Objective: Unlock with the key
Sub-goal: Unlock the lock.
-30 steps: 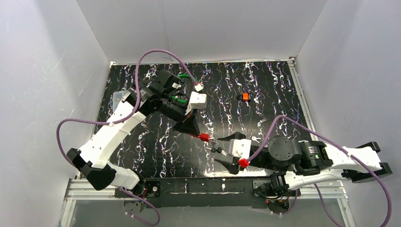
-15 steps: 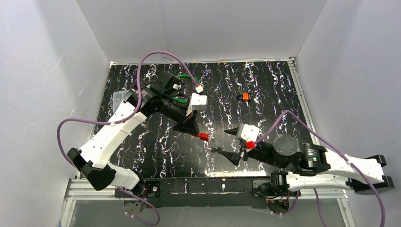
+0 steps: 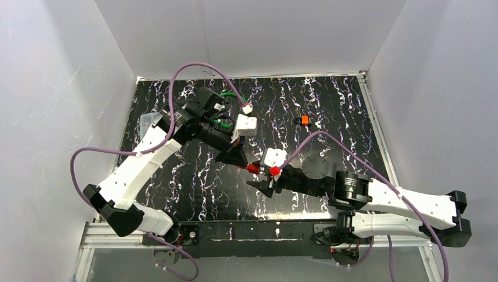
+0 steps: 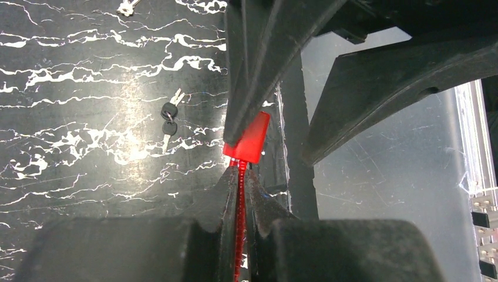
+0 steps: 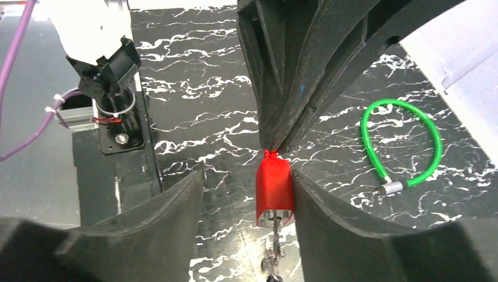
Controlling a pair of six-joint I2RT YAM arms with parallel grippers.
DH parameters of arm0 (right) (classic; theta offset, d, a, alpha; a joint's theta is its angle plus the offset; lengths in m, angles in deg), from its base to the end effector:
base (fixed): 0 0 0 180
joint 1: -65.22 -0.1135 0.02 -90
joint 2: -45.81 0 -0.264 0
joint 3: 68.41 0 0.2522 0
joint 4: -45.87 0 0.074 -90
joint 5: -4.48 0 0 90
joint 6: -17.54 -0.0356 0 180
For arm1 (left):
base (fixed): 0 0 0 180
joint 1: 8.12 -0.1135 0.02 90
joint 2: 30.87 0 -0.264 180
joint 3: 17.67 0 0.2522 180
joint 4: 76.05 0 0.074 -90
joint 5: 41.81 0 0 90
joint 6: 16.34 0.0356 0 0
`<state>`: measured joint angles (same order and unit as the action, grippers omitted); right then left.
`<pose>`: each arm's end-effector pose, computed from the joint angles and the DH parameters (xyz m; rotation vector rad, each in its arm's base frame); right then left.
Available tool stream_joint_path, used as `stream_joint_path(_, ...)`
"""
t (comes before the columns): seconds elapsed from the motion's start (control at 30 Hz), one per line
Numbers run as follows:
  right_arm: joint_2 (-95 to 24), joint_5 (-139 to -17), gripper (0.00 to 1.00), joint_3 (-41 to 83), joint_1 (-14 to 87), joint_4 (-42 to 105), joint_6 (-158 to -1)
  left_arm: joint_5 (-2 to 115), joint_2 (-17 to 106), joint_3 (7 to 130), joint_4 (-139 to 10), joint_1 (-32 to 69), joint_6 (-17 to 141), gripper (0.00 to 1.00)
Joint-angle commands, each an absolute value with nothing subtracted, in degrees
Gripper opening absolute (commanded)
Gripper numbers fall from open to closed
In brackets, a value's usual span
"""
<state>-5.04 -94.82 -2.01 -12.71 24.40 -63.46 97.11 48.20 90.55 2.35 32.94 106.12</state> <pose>0.0485 0.1991 0.3746 -1.0962 1.3407 0.7655 0.1737 -0.1869 0.4218 1.6731 1.5961 -1.0977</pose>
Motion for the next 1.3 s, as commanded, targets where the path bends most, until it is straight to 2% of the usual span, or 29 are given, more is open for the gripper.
stream_joint_path(0.0, -6.21, -90.74, 0.48, 0.86, -11.75, 26.52, -62.90, 99.25, 45.71, 92.29, 2.73, 32.93, 106.01, 0.00)
stream_joint_path(0.07, -6.92, -90.24, 0.30, 1.68, -11.56, 25.08, -62.60, 99.35, 45.65, 92.41, 2.82, 32.89, 106.10, 0.00)
stream_joint_path(0.27, -8.87, -90.92, 0.01, 3.88, -11.14, 21.63, -61.31, 99.79, 45.58, 92.85, 2.86, 32.89, 106.01, 0.00)
stream_joint_path(0.57, -6.72, -94.24, 0.01, -3.03, -10.41, 28.78, -65.72, 98.46, 45.56, 91.72, 3.21, 32.92, 106.59, 0.00)
stream_joint_path(0.6, -6.33, -94.40, 0.01, -4.81, -10.15, 29.96, -66.74, 97.68, 45.43, 91.18, 3.68, 32.93, 107.17, 0.05)
stream_joint_path(0.7, -5.05, -94.48, 0.01, -8.74, -9.59, 32.03, -69.16, 95.15, 44.18, 88.46, 5.19, 32.78, 110.38, 0.42)
stream_joint_path(0.77, -4.35, -94.32, 0.01, -9.30, -9.58, 32.66, -69.95, 93.37, 42.21, 86.65, 4.65, 32.74, 111.81, 0.74)
stream_joint_path(0.8, -3.98, -94.30, 0.01, -9.32, -9.58, 32.39, -69.97, 92.53, 41.06, 86.06, 4.07, 32.75, 112.75, 0.87)
stream_joint_path(0.83, -3.67, -94.37, 0.01, -9.26, -9.58, 32.23, -69.85, 91.76, 39.99, 85.67, 3.58, 32.72, 113.79, 0.95)
stream_joint_path(0.87, -3.50, -94.44, 0.01, -9.10, -9.58, 32.21, -69.54, 91.25, 39.42, 85.37, 3.06, 32.71, 114.59, 0.98)
stream_joint_path(1.03, -3.80, -93.82, 0.01, -7.51, -9.58, 32.20, -68.51, 91.15, 39.44, 81.41, 4.82, 32.72, 121.20, 0.98)
stream_joint_path(1.17, -4.37, -92.37, 0.01, -5.73, -9.58, 32.30, -68.70, 91.50, 35.46, 70.88, -5.53, 32.80, 122.19, 0.98)
stream_joint_path(1.27, -5.13, -91.26, 0.01, -3.55, -9.58, 31.20, -68.30, 91.05, 36.95, 70.54, -7.25, 33.16, 123.11, 0.98)
